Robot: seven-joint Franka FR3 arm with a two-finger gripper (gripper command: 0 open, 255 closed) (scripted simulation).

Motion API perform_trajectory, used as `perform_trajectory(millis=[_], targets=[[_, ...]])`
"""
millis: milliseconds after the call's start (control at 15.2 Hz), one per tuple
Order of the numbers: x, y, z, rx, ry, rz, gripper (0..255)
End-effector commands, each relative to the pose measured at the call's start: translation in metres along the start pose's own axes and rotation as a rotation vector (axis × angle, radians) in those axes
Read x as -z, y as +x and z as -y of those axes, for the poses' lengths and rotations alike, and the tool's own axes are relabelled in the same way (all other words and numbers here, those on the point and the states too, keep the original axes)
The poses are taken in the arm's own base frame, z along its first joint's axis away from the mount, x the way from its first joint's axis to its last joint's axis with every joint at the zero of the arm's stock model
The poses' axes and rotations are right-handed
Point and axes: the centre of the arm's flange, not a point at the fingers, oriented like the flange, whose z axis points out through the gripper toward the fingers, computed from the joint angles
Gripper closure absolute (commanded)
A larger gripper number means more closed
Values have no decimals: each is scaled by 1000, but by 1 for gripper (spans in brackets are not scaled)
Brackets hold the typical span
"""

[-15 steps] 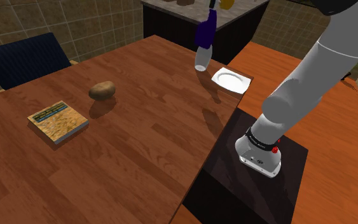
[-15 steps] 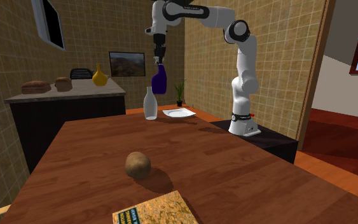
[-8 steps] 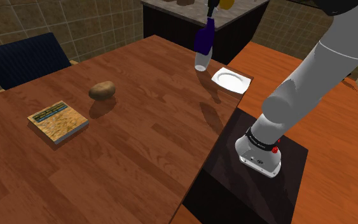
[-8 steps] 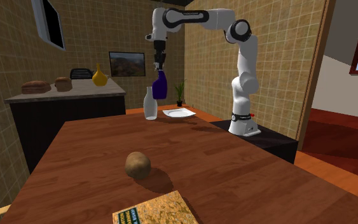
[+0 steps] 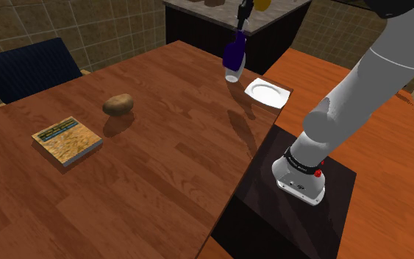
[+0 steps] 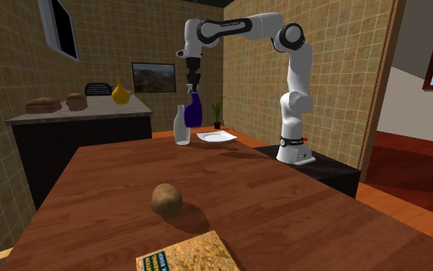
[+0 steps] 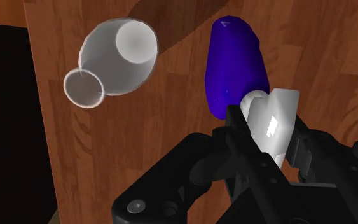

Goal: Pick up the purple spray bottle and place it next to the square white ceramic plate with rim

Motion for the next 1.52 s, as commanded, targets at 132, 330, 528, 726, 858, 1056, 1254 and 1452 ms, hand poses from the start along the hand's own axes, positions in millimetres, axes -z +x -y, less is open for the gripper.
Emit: perform_trajectory(millis=[132,330,528,726,858,1056,1254,1452], targets=[[-22,-1,1,0,0,-1,255],[-38,-2,1,0,0,-1,255],[-54,-2,0,0,0,-1,255],[-69,-3,0,0,0,-1,255],[-80,-3,0,0,0,-1,255],[-96,-3,0,0,0,-1,255],[-112,-4,0,0,0,-1,255],[-132,-5,0,0,0,-1,255]])
